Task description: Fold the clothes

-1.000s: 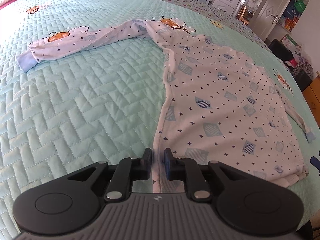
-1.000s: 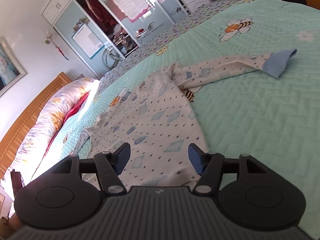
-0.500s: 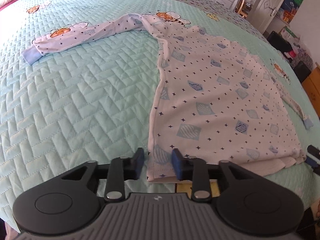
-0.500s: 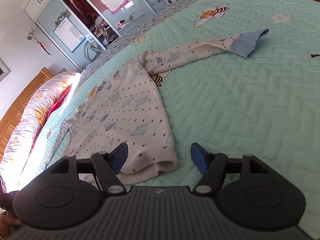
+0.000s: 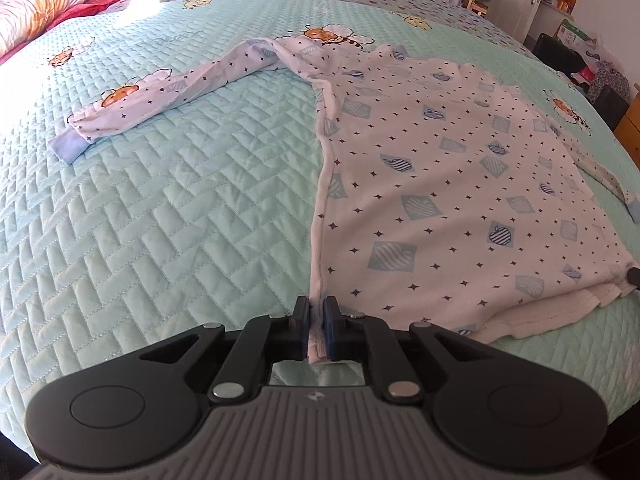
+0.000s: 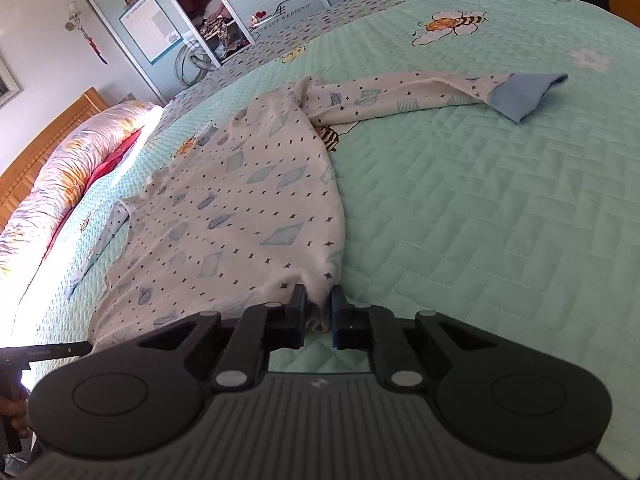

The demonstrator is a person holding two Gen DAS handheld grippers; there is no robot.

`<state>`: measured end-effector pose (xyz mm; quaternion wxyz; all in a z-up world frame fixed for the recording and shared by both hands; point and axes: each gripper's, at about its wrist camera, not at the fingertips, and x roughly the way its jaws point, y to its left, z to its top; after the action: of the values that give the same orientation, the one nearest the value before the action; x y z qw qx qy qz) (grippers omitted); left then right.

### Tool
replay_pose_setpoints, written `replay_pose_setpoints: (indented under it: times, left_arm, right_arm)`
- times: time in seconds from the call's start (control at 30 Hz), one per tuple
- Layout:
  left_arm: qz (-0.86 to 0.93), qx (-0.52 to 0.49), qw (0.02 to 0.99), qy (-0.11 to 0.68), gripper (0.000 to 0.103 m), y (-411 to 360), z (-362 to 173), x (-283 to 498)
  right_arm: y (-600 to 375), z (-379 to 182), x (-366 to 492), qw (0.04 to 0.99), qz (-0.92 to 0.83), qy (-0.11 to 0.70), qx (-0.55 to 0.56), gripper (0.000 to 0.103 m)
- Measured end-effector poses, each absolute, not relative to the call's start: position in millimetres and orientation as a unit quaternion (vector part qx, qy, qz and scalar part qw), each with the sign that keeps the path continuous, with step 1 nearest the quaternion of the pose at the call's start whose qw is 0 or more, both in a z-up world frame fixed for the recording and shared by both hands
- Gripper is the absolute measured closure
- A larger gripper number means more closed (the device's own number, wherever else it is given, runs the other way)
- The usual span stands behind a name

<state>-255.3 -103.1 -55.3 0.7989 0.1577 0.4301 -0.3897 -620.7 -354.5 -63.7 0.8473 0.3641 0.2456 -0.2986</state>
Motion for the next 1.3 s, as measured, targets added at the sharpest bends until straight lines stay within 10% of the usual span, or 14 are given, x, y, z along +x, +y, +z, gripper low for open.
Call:
replay_pose_setpoints:
  times: [0.33, 0.57, 1.3]
  left_arm:
    - [-0.389, 0.151, 0.8, 0.431, 0.096, -102, -57, -254]
    - [-0.347, 0.161, 0.847, 0.368, 0.08, -97, -35, -270]
    - [-0.527, 0.293, 0.763, 0.234, 0.05, -177, -43, -369]
  right_arm:
    - [-357, -65, -626, 0.837, -0.311, 0.267, 0.363, 0.091]
    - [-352, -51, -634, 0.843, -0.33, 0.248, 0.344, 0.063]
    - [-284, -37, -547, 0.923, -0.2, 0.317, 0.09, 0.038]
